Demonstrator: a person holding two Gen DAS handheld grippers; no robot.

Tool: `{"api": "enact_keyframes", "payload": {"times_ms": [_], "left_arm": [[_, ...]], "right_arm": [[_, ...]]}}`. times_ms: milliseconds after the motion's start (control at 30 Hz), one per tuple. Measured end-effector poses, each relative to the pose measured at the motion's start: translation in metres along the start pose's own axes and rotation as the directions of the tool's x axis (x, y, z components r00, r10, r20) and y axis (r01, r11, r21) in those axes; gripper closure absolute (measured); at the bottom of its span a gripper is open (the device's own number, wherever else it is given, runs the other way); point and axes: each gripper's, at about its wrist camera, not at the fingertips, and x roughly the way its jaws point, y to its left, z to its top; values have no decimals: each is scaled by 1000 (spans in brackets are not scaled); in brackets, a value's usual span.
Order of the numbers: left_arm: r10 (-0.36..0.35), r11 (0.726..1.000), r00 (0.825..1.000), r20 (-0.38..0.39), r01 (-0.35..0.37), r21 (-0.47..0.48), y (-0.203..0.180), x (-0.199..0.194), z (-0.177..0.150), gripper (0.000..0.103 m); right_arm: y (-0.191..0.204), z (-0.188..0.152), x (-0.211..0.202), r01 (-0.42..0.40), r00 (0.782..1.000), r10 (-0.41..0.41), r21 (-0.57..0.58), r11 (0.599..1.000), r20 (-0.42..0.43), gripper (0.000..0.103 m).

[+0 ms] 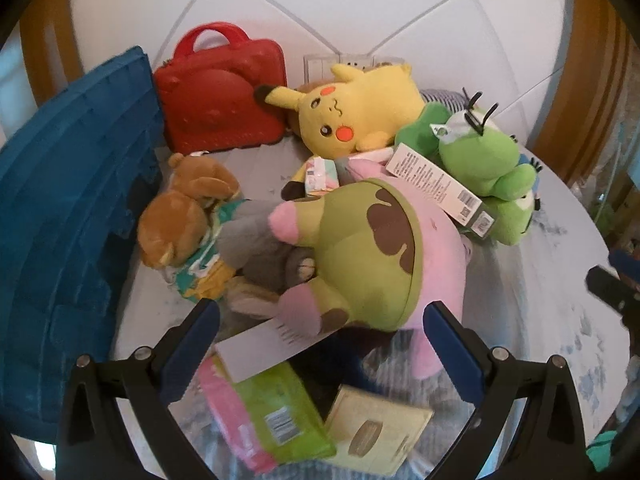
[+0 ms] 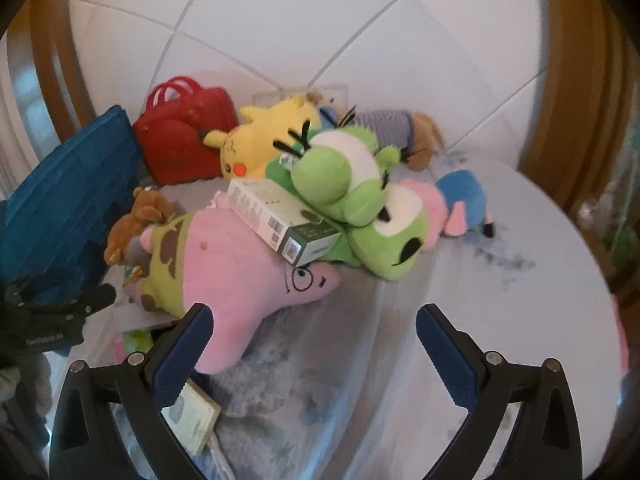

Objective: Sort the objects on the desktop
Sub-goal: 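Move both tools back over the table toward the pink-and-green starfish plush, then grasp the starfish plush with the left tool while the right tool also clamps it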

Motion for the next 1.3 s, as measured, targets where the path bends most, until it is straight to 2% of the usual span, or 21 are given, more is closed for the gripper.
{"api": "enact_keyframes", "payload": {"times_ms": [200, 333, 400, 633, 733, 933, 1033, 1200, 1300], "left_arm": [[6, 1000, 1000, -2, -6, 8, -11, 42, 6, 0], [-28, 1000, 1000, -7, 28, 13, -13, 62, 8, 0], [-52, 998, 999, 2, 52, 18, -12, 63, 9, 0], [-58, 995, 998, 27, 56, 80, -7, 50, 19, 0], [-89, 993, 996, 23, 87, 78, -6, 54, 22, 0], [-145, 988, 989, -6, 145, 53, -2, 74, 26, 0], [-160, 986, 987, -5, 160, 49, 2, 71, 30, 0], [-91, 995, 995, 35, 90, 36, 17, 57, 35, 0], [-77, 997, 997, 20, 77, 28, 21, 58, 30, 0]], "right_arm": [[-10, -6, 60, -84, 994, 85, 15, 996, -69, 0], [-2, -13, 80, -154, 982, 156, 25, 988, -105, 0], [3, -16, 90, -189, 974, 192, 32, 981, -123, 0], [18, -27, 125, -308, 932, 313, 59, 950, -182, 0], [30, -31, 135, -327, 923, 331, 57, 943, -193, 0], [48, -36, 152, -306, 932, 307, 32, 951, -192, 0], [44, -36, 148, -296, 939, 297, 32, 955, -172, 0], [25, -33, 134, -266, 951, 271, 52, 963, -148, 4], [14, -32, 126, -248, 958, 254, 64, 967, -134, 14]]}}
